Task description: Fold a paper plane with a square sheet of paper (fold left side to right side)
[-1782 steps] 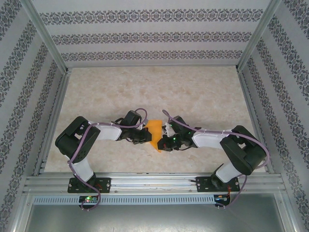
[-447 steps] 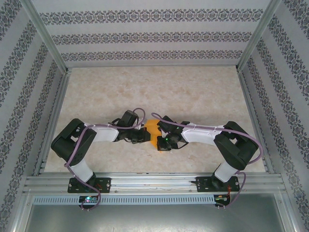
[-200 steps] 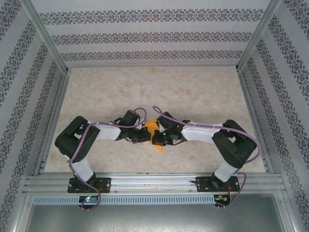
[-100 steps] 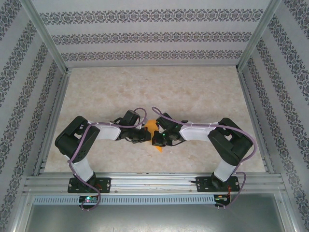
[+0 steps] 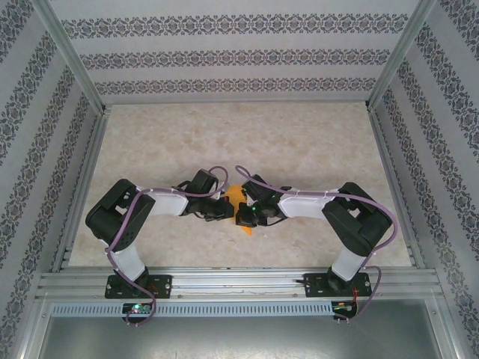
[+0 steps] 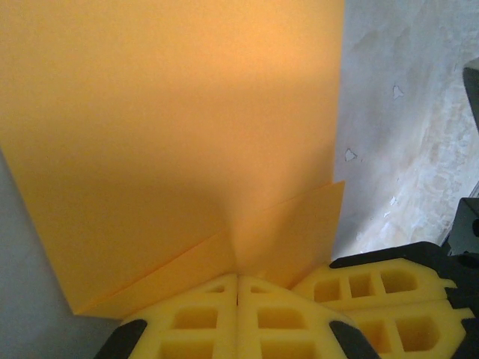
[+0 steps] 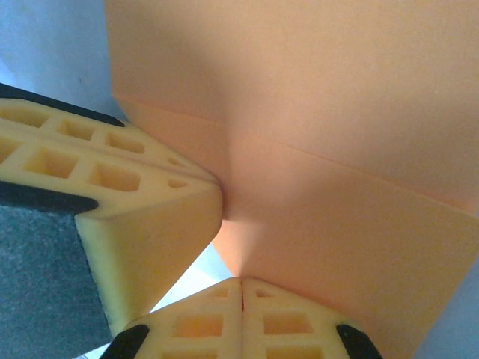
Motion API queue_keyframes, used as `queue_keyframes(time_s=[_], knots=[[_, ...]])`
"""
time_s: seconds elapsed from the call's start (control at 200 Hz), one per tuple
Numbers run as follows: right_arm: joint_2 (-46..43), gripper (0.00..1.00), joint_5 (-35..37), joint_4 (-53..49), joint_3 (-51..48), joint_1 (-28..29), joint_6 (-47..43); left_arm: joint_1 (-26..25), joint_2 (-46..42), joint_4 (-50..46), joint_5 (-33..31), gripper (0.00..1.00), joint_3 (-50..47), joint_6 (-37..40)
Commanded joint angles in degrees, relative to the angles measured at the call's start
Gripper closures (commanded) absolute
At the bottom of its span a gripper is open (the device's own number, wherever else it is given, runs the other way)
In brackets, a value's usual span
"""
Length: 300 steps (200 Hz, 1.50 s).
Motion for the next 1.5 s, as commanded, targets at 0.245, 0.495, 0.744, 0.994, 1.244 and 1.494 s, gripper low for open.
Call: queue_keyframes(time_s=[0.245,0.495,0.744,0.994,1.244,1.494], knots=[[-1.5,1.00,1.9,-10.1,-3.1,1.2,-1.8,-0.3,3.1,-6.5,-6.8,1.00,-0.7,1.8],[-3.4,1.00,3.1,-12.4,-5.0,1.3,-2.4,-0.3,3.3,-7.0,-7.0,1.00,-0.5,2.0],[-7.6,1.00,2.1,-10.0,-3.2,1.1,-2.5,-0.3,3.3,-7.3,-7.0,1.00,-0.1,2.0],[-10.2,1.00,0.0,-4.8,-3.7,0.9,-1.1,-0.3,3.2,-6.8,-6.7,1.00,0.0,1.7],[-5.0,1.00,-1.9,-1.3,-3.7,1.2,0.1,-0.3,3.2,-6.9,-6.5,1.00,0.0,1.7],[-2.9,1.00,-0.6,-5.4,-4.3,1.1,-0.1,-0.4,3.2,-6.8,-6.7,1.00,-0.2,1.6]])
